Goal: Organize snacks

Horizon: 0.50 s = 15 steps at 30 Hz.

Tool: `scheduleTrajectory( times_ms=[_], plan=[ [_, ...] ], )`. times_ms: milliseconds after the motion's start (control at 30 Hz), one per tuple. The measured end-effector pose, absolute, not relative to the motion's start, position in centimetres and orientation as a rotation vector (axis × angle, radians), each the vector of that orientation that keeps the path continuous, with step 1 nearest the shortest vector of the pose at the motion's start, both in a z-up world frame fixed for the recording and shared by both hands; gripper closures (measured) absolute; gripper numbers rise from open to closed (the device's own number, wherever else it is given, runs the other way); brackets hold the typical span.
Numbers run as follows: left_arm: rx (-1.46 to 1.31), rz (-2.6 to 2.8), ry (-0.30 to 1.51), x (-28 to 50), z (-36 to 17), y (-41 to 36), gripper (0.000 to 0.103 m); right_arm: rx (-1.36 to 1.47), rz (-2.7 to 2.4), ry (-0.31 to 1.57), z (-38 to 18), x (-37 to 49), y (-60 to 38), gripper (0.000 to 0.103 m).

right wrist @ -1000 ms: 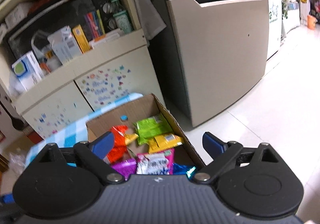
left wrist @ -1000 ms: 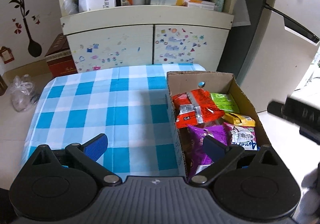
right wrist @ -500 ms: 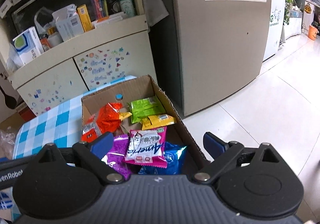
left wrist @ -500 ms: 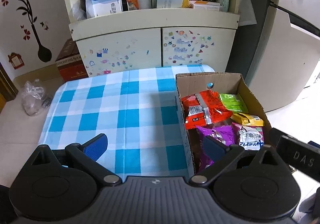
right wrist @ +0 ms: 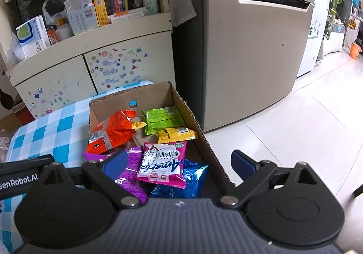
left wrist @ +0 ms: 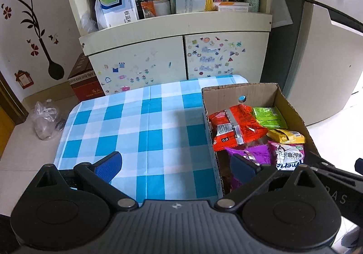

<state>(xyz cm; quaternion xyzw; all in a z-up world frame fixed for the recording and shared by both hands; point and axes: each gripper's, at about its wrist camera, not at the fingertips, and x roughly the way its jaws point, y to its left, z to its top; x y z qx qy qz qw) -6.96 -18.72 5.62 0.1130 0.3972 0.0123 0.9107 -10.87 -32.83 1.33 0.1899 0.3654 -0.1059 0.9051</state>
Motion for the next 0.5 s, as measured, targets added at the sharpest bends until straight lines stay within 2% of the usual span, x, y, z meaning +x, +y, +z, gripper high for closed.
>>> scheduleTrajectory(
  times_ms=[500],
  plan=[
    [0.259, 0.006, 0.79, -7.05, 6.0, -19.12, 0.0, 0.407, -0.23, 0.768, 1.2, -10.41, -33.02, 0.006]
  ],
)
